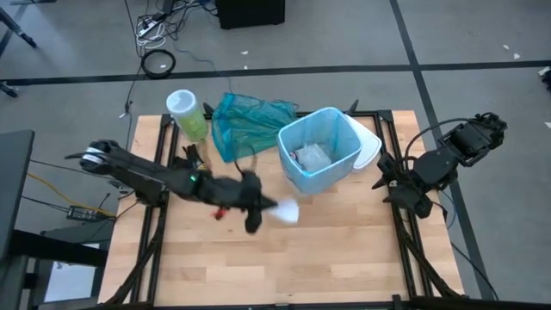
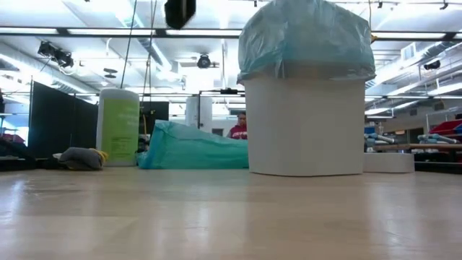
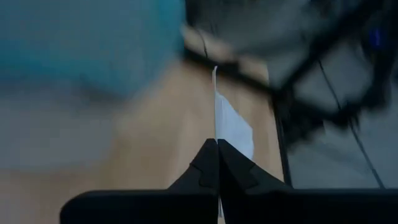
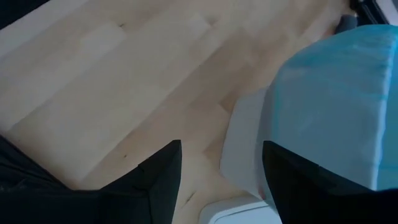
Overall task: Place trash/remove bag and relplace
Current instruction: Put the white paper into the white trash bin
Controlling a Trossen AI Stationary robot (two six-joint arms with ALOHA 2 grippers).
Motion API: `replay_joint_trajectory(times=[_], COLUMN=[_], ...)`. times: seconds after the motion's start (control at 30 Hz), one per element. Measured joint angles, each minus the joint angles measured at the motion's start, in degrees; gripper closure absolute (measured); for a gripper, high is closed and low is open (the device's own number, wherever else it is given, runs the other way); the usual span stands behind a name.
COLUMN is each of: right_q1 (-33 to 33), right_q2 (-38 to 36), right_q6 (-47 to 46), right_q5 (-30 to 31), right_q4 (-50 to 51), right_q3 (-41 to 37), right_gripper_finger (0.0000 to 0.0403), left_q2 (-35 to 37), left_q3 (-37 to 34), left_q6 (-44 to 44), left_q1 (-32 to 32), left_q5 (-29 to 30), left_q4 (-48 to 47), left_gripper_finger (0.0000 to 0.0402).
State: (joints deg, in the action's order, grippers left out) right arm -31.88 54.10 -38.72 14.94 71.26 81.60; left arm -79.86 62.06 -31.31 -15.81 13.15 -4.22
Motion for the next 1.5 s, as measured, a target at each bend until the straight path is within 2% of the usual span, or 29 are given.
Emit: replay_joint_trajectory(times=[0.17, 0.27, 0.43, 0.7, 0.87, 1.17, 1.4, 1.5], right_q1=[0.00, 0.00, 0.00, 0.07, 0.07, 0.11, 0.11, 0.13], right_q2=[0.00, 0.01, -0.01, -0.02, -0.01, -0.02, -0.01, -0.02], right_q6=[1.37, 1.53, 2.86, 3.89, 3.91, 3.89, 3.91, 3.91], right_q5=[2.56, 4.36, 6.91, 11.88, 13.91, 16.60, 23.65, 25.80], right_q4=[-0.04, -0.02, -0.04, -0.20, -0.87, -0.89, -0.84, -0.81], right_q3=[0.02, 0.02, 0.02, 0.02, 0.02, 0.02, 0.02, 0.02], right_gripper_finger=[0.0192, 0.0192, 0.0192, 0.0192, 0.0192, 0.0192, 0.0192, 0.0192], left_q2=[6.51, 7.82, 6.49, 2.51, -1.13, -9.34, -14.11, -16.43], left_q3=[0.17, 0.17, 5.12, 16.17, 20.74, 25.91, 32.76, 34.95], left_q6=[8.97, 16.47, 22.55, 28.42, 28.42, 28.37, 31.96, 34.80], left_q1=[2.21, 4.11, 8.97, 15.92, 19.06, 20.15, 20.06, 20.09], left_q5=[7.91, 12.66, 13.33, 12.93, 7.52, 2.63, 1.53, 1.57], left_q4=[11.63, 18.62, 21.00, 10.41, 6.54, 2.76, -9.92, -12.56], left_gripper_finger=[0.0401, 0.0401, 0.0401, 0.0401, 0.0401, 0.0400, 0.0400, 0.0397])
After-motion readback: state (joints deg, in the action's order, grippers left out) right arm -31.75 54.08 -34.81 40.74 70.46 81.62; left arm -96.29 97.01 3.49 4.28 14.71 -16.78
